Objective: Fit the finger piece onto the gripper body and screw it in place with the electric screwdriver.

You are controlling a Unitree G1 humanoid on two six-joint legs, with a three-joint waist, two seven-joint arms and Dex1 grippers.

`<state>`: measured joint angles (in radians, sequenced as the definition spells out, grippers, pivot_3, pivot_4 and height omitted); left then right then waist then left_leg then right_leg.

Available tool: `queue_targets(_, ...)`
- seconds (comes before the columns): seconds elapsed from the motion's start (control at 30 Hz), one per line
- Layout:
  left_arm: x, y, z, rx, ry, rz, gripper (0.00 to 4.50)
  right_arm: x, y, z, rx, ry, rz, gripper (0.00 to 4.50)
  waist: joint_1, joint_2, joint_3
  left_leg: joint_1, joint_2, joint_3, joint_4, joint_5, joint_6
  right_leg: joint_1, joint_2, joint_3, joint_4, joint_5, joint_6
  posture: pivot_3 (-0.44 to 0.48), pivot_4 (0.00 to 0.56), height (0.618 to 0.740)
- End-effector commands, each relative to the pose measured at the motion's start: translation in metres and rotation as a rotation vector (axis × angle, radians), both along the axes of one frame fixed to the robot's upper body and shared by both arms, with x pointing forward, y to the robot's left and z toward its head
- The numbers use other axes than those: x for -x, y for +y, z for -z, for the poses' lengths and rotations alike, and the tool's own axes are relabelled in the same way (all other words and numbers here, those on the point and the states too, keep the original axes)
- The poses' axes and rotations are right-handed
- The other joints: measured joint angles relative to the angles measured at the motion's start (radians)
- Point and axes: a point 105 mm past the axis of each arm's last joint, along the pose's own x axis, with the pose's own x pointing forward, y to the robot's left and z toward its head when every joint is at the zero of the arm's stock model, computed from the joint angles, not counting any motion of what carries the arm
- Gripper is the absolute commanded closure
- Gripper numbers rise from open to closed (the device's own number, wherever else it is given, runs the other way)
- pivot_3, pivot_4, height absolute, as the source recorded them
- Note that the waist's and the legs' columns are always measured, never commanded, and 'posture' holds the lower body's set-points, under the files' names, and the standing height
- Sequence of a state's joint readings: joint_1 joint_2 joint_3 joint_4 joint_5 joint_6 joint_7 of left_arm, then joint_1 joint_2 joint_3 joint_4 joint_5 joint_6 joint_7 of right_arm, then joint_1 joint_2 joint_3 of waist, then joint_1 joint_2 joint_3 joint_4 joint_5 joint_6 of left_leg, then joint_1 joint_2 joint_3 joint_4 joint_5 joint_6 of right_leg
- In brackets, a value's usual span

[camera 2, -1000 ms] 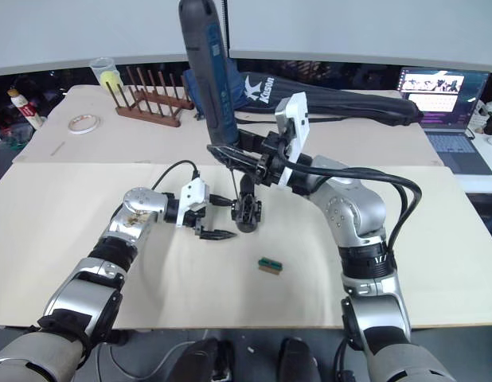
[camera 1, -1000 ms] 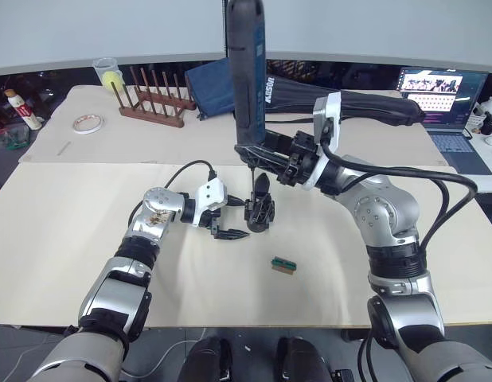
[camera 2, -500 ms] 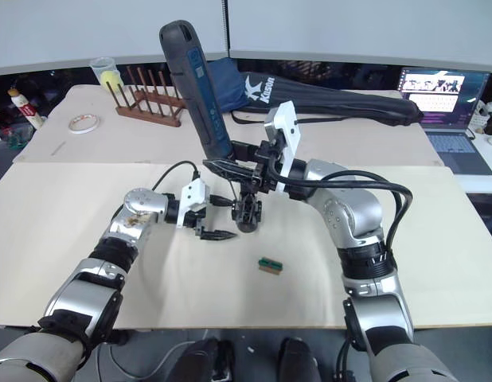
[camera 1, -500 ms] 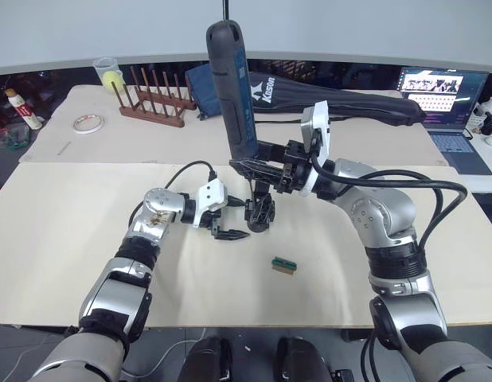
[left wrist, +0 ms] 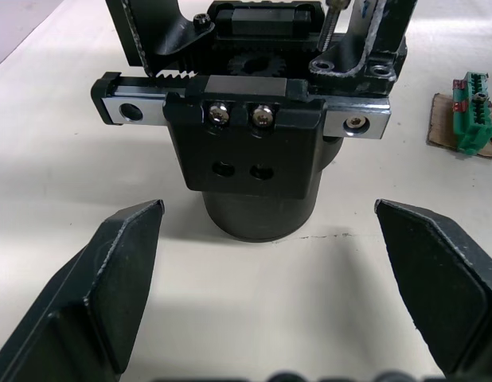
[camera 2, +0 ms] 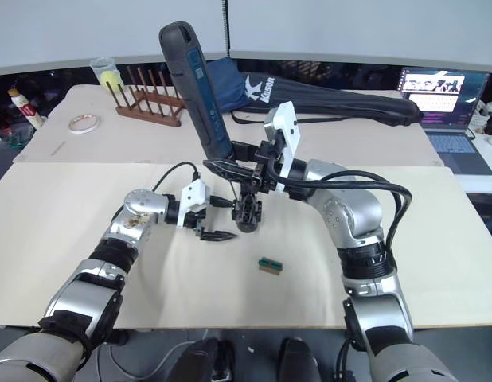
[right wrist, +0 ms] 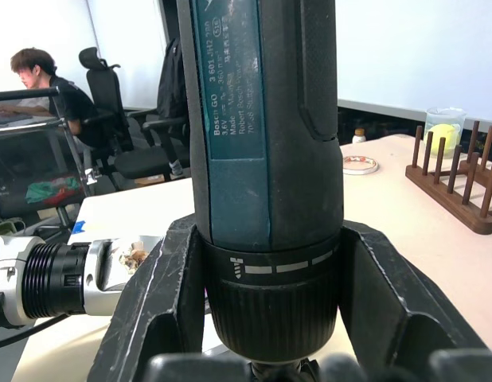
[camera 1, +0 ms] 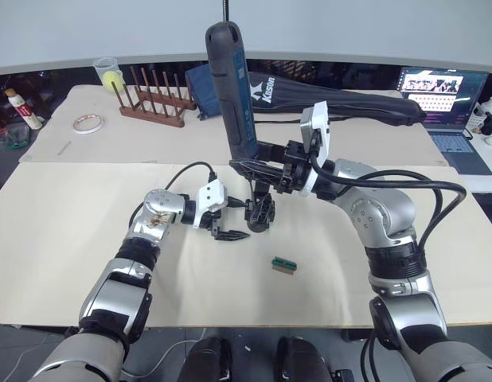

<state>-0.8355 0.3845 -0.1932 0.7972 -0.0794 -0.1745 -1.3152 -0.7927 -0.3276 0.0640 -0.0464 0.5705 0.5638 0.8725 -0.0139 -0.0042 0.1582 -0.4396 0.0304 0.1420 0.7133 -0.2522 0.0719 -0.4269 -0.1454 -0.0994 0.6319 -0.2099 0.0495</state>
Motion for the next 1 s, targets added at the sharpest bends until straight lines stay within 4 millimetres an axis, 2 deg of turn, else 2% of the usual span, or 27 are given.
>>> queue_targets(0.03, -0.0005, -0.0044, -0.011, 0.015, -0.05, 0.017, 0.0, 0.0063, 0.0, -0.0184, -0.033, -0.078, -0.017, 2.55, 0.0, 0.0, 0.0, 0.0, 0.0, 0.0, 0.0, 0.0, 0.0, 0.0, 0.0, 0.0, 0.0, 0.0, 0.0, 0.0, 0.15, 0.73)
queue_targets(1.0, -0.0027, -0.0033, -0.0134, 0.014, -0.055, 0.009, 0.0, 0.0045, 0.0014, -0.0183, -0.043, -0.078, -0.019, 2.55, 0.0, 0.0, 0.0, 0.0, 0.0, 0.0, 0.0, 0.0, 0.0, 0.0, 0.0, 0.0, 0.0, 0.0, 0.0, 0.0, 0.15, 0.73)
